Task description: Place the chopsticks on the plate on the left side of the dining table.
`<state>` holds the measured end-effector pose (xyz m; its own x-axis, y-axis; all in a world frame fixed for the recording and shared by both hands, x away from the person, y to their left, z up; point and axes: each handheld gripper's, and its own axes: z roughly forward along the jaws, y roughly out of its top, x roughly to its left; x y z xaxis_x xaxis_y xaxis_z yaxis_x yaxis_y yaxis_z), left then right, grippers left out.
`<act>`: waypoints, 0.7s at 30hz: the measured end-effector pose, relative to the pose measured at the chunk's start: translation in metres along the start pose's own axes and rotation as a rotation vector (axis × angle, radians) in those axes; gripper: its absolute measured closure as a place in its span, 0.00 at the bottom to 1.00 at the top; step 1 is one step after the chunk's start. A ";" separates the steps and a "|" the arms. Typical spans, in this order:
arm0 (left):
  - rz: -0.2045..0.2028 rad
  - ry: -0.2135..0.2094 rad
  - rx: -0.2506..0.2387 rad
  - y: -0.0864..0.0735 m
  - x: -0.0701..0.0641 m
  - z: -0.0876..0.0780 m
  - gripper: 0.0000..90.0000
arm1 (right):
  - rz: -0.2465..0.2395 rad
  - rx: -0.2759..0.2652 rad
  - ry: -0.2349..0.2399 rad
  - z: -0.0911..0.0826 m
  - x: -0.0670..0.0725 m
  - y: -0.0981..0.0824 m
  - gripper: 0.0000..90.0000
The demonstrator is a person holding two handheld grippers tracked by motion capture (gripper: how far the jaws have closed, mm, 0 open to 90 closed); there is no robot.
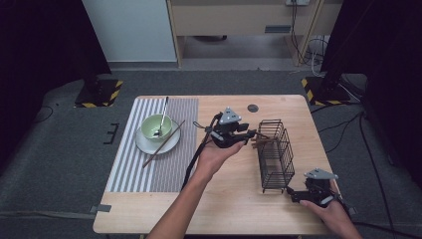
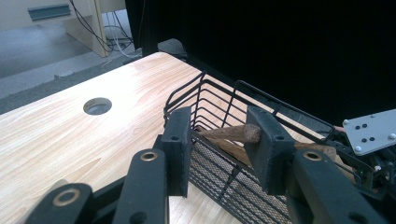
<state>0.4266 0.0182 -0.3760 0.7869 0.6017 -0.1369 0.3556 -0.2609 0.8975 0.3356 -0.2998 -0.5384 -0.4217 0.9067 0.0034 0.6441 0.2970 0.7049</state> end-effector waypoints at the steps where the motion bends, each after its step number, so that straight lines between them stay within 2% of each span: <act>1: 0.001 -0.001 0.000 0.000 0.000 0.000 0.68 | -0.001 0.000 0.000 0.000 0.000 0.000 0.00; 7: 0.002 -0.010 0.001 0.002 -0.002 0.002 0.75 | -0.001 0.000 0.000 0.000 0.000 0.000 0.00; 21: -0.013 -0.021 0.016 0.001 -0.002 0.004 0.78 | -0.003 0.000 0.002 0.000 0.000 0.000 0.00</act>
<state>0.4269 0.0137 -0.3762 0.7925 0.5893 -0.1570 0.3734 -0.2654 0.8889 0.3356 -0.3000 -0.5384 -0.4246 0.9054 0.0029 0.6428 0.2992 0.7052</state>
